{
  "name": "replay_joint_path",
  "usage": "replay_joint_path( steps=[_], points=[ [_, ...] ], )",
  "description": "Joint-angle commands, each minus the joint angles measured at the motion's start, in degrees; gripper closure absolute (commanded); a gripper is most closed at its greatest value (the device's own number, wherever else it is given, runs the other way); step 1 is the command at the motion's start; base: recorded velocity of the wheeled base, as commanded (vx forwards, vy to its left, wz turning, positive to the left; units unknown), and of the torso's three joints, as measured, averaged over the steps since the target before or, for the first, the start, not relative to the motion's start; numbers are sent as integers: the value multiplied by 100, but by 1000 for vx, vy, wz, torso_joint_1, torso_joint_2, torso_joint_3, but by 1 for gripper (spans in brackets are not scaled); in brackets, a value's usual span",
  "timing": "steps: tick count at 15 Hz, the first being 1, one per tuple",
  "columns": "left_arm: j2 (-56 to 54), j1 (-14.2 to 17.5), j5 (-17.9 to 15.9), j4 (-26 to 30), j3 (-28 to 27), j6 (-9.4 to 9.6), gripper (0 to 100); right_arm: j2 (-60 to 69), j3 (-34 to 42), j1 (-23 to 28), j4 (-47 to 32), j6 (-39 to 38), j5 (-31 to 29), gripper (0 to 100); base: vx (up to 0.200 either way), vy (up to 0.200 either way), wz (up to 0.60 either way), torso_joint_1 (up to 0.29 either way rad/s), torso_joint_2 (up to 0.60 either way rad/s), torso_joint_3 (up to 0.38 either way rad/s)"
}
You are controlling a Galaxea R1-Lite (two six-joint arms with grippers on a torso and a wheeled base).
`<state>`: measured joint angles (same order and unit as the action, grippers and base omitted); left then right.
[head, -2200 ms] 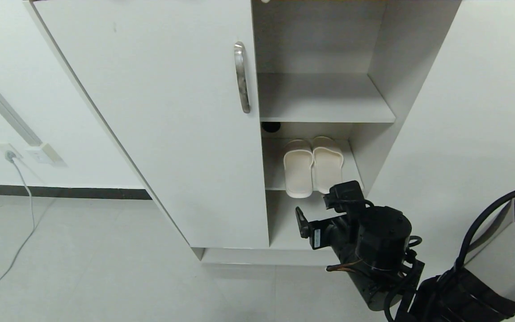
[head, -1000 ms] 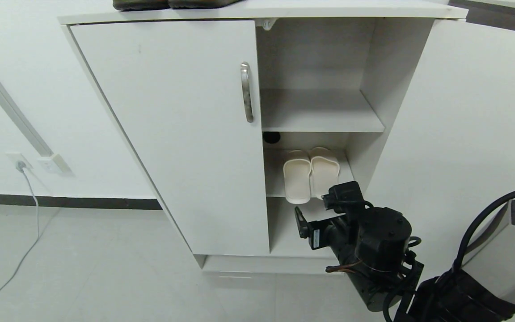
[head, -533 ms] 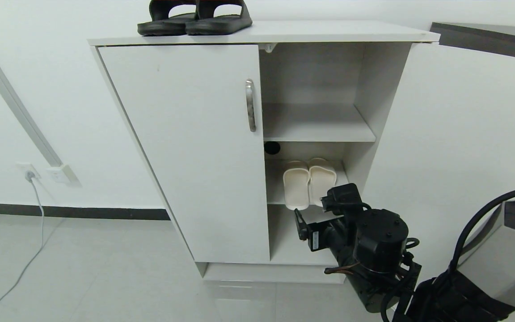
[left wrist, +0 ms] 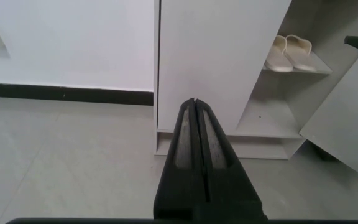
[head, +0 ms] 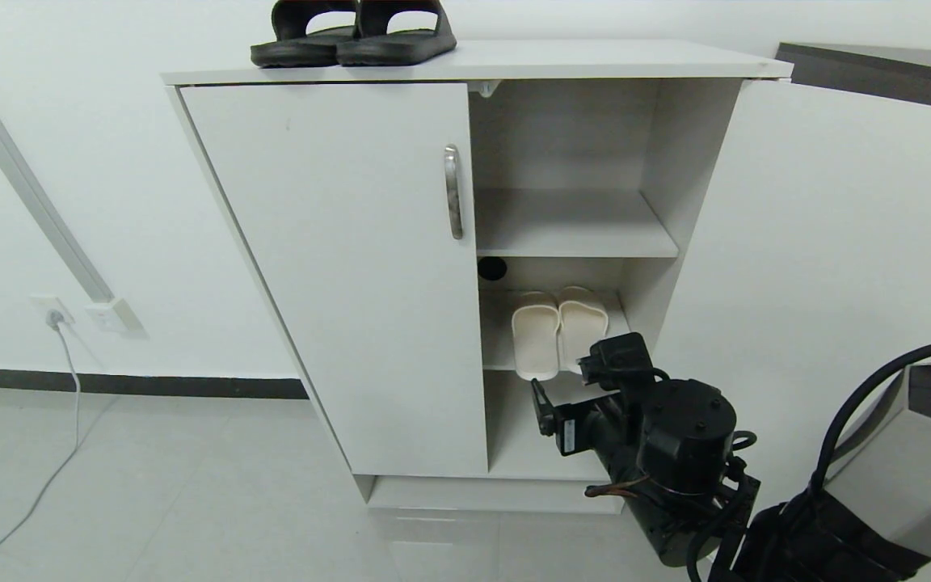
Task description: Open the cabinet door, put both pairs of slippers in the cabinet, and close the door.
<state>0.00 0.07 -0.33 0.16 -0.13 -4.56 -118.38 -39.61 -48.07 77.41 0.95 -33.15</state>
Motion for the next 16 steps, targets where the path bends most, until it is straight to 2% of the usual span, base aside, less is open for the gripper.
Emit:
replay_joint_path(
  steps=[1, 16],
  points=[
    [0, 1, -2, 2, -4, -10, 100, -18, 6, -1, 2, 2, 1, 0, 0, 0, 0, 0, 0, 0],
    [0, 1, -2, 2, 5, -19, 100, -159, 23, 8, 160, 89, 1, 0, 0, 200, 0, 1, 2, 2]
  ],
)
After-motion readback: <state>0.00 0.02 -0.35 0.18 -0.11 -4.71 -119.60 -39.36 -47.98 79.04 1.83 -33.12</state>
